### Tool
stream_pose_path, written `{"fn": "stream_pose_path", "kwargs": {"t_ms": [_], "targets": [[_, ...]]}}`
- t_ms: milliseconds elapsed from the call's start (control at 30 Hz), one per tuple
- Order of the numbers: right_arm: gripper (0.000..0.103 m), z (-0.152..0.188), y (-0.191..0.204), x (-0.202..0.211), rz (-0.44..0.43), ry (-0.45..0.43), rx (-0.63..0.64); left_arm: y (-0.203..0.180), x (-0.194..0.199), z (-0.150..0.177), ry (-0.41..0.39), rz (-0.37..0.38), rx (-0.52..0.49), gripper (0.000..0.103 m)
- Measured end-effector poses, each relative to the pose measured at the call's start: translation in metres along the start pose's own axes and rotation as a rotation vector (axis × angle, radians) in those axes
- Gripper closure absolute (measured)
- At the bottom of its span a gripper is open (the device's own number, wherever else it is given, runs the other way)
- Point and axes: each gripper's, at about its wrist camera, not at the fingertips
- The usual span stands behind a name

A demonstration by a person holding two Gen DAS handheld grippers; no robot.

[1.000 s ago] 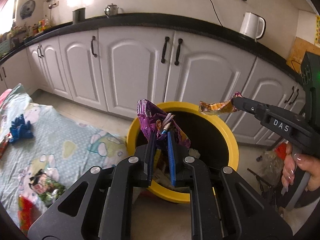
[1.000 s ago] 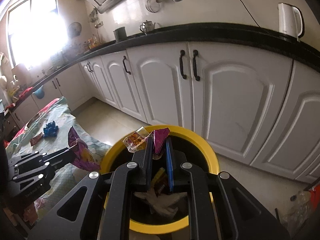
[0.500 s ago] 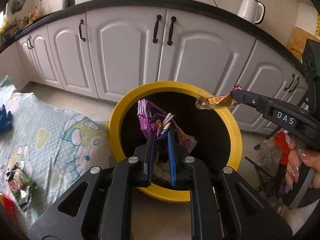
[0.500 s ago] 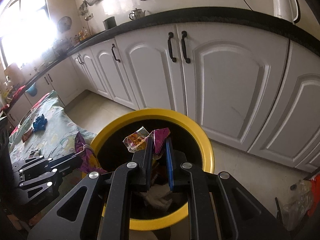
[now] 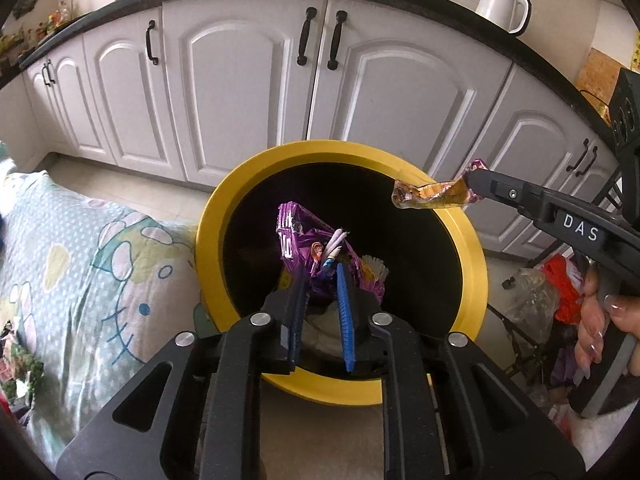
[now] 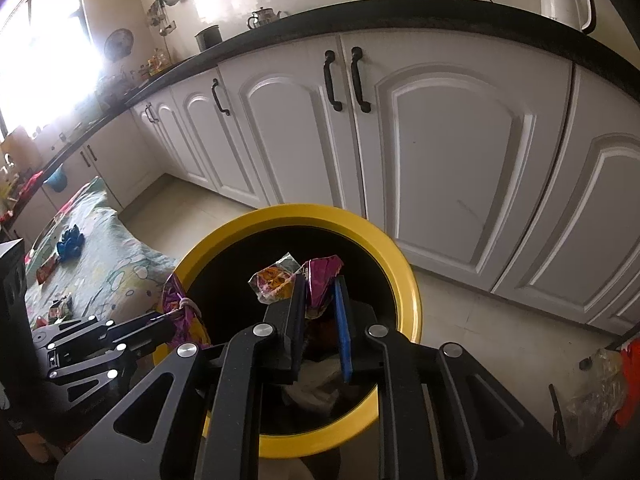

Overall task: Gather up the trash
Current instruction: 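Open both tools to drop the purple and pink wrappers into the bin, then move both tools back toward the remaining trash on the bed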

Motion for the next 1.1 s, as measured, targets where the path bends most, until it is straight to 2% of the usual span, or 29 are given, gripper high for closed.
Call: {"fn": "stream_pose_path", "kwargs": {"t_ms": [100, 133, 200, 233, 333, 400, 467, 500, 600, 733, 1100], "targets": [[0.086, 0.0, -0.002, 0.001, 0.007, -0.001, -0.011, 0.001, 0.001, 0.0, -0.002, -0.011, 0.005, 0.083], [0.084, 0.0, -0.003, 0.001, 0.009, -0.002, -0.012, 0.002, 0.001, 0.0, -0.002, -0.012, 0.009, 0.077], [0.075, -0.001, -0.006, 0.003, 0.017, -0.01, -0.021, 0.005, 0.002, 0.0, -0.004, -0.019, 0.021, 0.07], [0.073, -0.002, -0.007, 0.004, 0.019, -0.013, -0.025, 0.006, 0.003, 0.0, -0.005, -0.02, 0.026, 0.065], [0.068, -0.004, -0.009, 0.008, 0.026, -0.024, -0.038, 0.01, 0.011, 0.0, -0.021, -0.022, 0.044, 0.048], [0.057, -0.005, -0.009, 0.012, 0.032, -0.037, -0.045, 0.014, 0.019, 0.0, -0.038, -0.034, 0.061, 0.036], [0.053, -0.006, -0.009, 0.016, 0.036, -0.053, -0.051, 0.018, 0.025, -0.001, -0.055, -0.042, 0.076, 0.015], [0.051, -0.006, -0.008, 0.018, 0.036, -0.059, -0.05, 0.022, 0.031, -0.001, -0.071, -0.045, 0.087, 0.011], [0.041, -0.008, -0.003, 0.025, 0.035, -0.083, -0.05, 0.027, 0.042, -0.003, -0.097, -0.069, 0.103, 0.011], [0.034, -0.012, 0.007, 0.034, 0.023, -0.108, -0.03, 0.036, 0.062, -0.004, -0.141, -0.108, 0.114, 0.011], [0.026, -0.018, 0.036, 0.06, -0.037, -0.175, 0.005, 0.06, 0.11, -0.002, -0.243, -0.201, 0.155, 0.011]]}}
Point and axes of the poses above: each gripper's, at about its wrist camera, not at the fingertips, and x roughly against the way its jaws point, y to its left, z to its underside, and after that the axes turned 2 degrees about z, right-handed
